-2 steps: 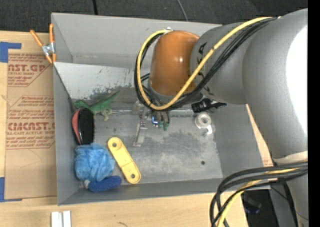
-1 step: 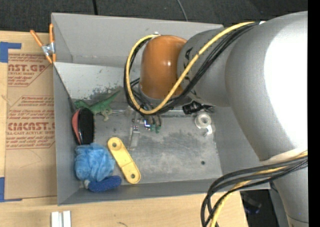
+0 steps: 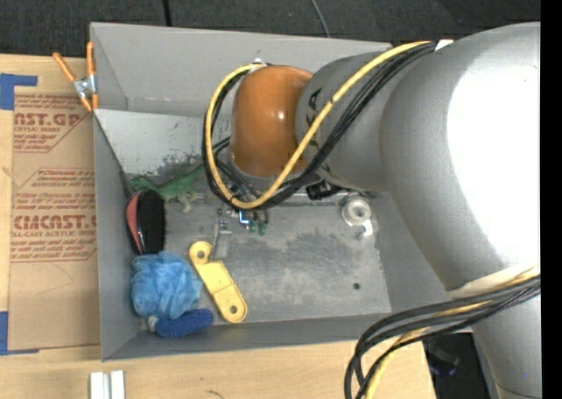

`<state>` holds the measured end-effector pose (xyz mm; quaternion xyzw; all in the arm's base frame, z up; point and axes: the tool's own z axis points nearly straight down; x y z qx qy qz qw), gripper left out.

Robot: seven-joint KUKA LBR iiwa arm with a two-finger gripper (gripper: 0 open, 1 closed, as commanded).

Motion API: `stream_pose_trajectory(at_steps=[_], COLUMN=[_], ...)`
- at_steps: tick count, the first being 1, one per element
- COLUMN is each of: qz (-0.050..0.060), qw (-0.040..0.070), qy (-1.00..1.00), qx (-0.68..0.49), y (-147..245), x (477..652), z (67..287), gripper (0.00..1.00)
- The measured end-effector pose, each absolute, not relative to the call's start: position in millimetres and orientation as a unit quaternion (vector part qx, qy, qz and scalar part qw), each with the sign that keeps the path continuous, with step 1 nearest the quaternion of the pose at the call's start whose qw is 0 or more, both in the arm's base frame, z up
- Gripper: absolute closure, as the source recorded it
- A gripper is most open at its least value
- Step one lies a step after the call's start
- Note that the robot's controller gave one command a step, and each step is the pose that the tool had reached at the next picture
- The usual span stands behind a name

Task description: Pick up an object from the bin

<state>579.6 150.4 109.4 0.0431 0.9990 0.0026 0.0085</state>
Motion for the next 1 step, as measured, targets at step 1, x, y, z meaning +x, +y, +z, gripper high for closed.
stream_pose_trajectory(at_steps=[1], qz=[0.0], qw=[-0.001], qy=[0.998], qx=[0.056], y=[167.5], x=[560.8], z=[76.5], gripper=[0.0])
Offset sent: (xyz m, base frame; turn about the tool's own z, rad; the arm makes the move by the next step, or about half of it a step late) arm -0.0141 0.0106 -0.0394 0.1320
